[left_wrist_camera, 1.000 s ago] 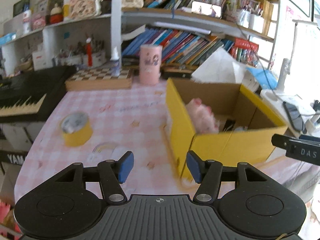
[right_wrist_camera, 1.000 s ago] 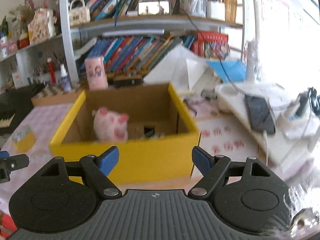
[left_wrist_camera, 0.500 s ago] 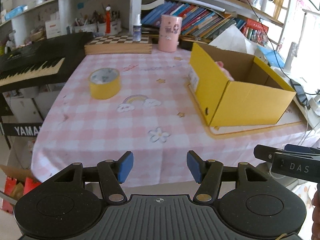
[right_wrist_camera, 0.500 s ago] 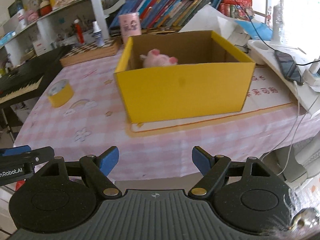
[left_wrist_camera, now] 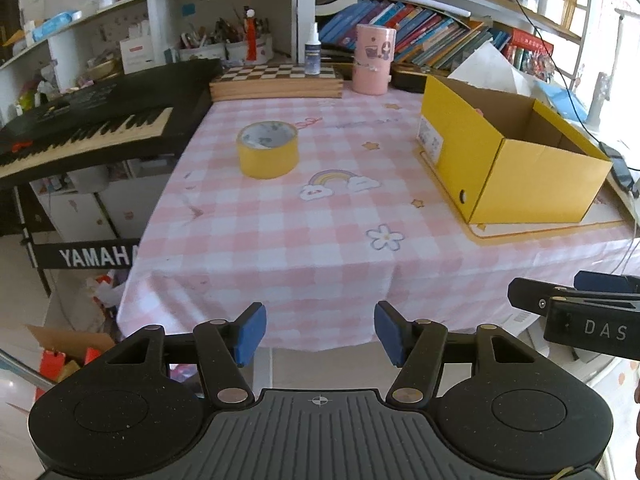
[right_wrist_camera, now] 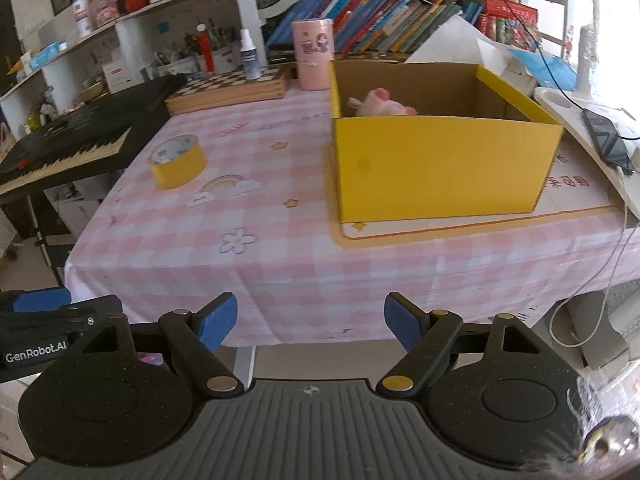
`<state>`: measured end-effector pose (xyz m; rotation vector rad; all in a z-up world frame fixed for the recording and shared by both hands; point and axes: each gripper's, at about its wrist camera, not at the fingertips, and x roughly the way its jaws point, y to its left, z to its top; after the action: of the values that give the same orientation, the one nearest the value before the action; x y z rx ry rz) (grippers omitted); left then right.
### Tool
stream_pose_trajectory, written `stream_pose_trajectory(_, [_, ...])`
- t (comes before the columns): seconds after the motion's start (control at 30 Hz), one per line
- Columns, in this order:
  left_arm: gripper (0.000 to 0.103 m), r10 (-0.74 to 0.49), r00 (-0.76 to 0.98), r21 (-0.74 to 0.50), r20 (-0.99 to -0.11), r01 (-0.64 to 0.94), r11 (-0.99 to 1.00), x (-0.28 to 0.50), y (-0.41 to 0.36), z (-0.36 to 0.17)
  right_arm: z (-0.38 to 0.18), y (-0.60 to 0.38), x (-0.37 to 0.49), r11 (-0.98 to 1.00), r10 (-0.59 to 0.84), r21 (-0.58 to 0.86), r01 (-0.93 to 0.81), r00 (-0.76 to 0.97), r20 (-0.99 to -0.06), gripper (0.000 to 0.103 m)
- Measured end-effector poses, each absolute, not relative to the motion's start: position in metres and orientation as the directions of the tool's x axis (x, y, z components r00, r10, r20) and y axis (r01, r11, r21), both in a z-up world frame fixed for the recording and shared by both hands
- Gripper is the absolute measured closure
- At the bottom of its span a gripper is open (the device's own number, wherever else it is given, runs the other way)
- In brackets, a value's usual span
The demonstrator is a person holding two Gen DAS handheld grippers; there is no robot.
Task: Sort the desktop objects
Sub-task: 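Withdraw both open grippers up and out of the yellow box, then move the left gripper toward the yellow tape roll on the table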
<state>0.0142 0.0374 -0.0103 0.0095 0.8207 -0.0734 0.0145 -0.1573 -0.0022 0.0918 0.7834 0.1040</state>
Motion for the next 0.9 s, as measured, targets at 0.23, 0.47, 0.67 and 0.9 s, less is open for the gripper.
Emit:
stream_pose_trajectory(0.23, [0.041, -0.042, 0.677, -0.018, -0.734, 0.043, 0.999, 0.007, 0.058, -0.011, -0.002, -0.131, 0.010, 0.987, 0.160, 0.115, -0.111, 0.704, -0.692, 0.023])
stream_pose_trajectory(0.47, [0.036, -0.018, 0.687, -0.010, -0.726, 0.015, 1.000, 0.003, 0.076, -0.009, 0.000, -0.109, 0.011, 0.982, 0.186, 0.109, -0.154, 0.703, -0.687, 0.023])
stream_pose_trajectory(0.67, [0.036, -0.005, 0.696, -0.012, -0.718, -0.004, 1.000, 0.002, 0.089, -0.008, 0.002, -0.089, 0.014, 0.974, 0.213, 0.094, -0.204, 0.702, -0.679, 0.025])
stream_pose_trajectory(0.9, [0.034, 0.003, 0.699, -0.020, -0.715, -0.025, 0.999, 0.008, 0.101, -0.007, 0.006, -0.076, 0.021, 0.968, 0.227, 0.081, -0.237, 0.700, -0.677, 0.025])
